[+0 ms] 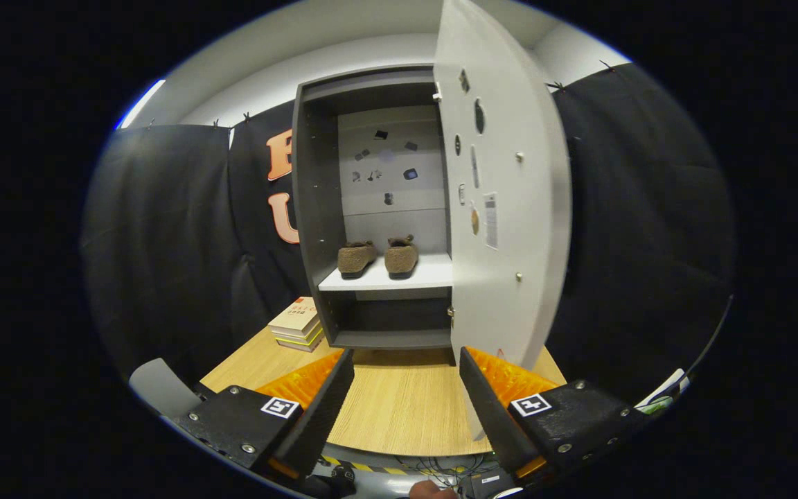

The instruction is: Open the shoe cabinet door, grab the shoes and put them into the shoe cabinet, then close the shoe cabinet door.

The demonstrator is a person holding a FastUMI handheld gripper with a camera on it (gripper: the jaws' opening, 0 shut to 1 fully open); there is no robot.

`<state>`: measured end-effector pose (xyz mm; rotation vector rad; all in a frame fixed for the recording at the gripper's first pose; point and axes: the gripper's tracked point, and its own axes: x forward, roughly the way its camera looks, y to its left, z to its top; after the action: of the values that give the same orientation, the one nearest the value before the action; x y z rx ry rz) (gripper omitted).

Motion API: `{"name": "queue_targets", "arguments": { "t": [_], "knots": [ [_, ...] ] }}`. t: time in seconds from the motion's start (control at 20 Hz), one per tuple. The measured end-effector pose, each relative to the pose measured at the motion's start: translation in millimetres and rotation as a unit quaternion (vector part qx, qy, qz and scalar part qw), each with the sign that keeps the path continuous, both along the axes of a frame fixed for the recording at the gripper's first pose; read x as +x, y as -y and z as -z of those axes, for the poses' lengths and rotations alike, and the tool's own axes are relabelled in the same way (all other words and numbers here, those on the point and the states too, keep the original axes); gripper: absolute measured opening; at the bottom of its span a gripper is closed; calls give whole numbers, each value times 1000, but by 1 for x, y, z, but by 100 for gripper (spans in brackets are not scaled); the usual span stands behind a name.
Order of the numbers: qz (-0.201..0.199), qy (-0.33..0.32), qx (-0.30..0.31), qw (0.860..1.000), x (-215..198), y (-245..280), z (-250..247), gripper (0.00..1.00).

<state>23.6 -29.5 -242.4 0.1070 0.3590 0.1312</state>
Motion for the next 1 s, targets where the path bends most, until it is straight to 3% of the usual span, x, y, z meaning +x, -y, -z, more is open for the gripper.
{"name": "queue_targets", "arguments": {
  "t": [0.25,0.45,0.65,1.0],
  "knots": [
    [58,14,12,998,-6,77,-6,96],
    [80,26,8,996,6,120,-15,95],
    [83,43,-6,996,29,137,-30,94],
    [80,39,-14,996,42,121,-30,91]
  ]
}}
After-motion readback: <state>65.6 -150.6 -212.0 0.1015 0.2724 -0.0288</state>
